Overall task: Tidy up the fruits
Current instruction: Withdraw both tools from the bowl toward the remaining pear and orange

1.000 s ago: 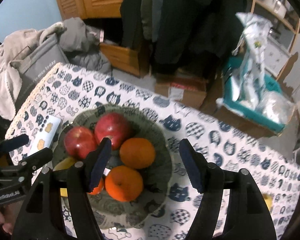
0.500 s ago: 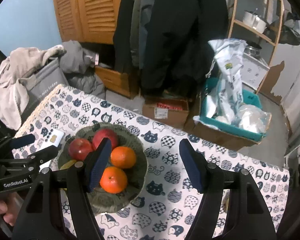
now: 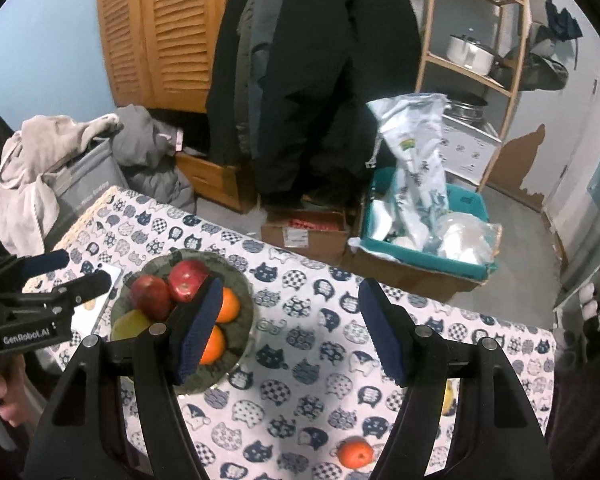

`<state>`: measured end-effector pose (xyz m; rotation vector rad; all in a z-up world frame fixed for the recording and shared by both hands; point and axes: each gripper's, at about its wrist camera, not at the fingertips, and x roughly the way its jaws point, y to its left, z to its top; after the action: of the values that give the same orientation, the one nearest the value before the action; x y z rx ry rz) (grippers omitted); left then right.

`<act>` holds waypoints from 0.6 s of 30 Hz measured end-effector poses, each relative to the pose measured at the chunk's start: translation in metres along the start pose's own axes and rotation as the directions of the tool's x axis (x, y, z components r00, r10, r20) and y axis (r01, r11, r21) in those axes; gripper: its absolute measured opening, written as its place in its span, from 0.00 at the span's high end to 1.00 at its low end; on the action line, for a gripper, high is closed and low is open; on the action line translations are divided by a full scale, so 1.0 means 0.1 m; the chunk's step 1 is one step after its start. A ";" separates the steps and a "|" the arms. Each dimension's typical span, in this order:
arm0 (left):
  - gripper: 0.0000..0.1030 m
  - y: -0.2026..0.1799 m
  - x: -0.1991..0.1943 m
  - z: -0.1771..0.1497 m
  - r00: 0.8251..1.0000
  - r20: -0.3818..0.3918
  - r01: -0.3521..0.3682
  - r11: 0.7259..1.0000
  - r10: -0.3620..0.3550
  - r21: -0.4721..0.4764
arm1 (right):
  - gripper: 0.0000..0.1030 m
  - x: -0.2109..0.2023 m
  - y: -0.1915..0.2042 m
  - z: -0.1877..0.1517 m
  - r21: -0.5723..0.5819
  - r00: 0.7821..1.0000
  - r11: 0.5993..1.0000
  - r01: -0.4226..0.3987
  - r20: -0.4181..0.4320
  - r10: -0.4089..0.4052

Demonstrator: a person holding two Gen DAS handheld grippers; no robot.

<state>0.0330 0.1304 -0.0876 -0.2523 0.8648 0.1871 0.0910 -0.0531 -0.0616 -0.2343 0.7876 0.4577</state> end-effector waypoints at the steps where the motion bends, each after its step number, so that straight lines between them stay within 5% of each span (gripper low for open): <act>1: 0.20 -0.03 -0.02 0.00 1.000 0.003 0.004 1.000 -0.004 0.005 | 0.30 -0.04 -0.04 -0.02 0.005 1.000 1.000 0.004 0.004 -0.004; 18: 0.16 -0.77 -0.05 0.00 0.998 0.006 0.065 0.991 -0.066 0.117 | 0.28 -0.41 -0.83 -0.41 0.094 0.994 0.989 0.110 0.000 -0.111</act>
<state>0.0502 0.0567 -0.0731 -0.1700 0.8530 0.0759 0.0798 -0.1535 -0.0578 -0.1882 0.7845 0.3161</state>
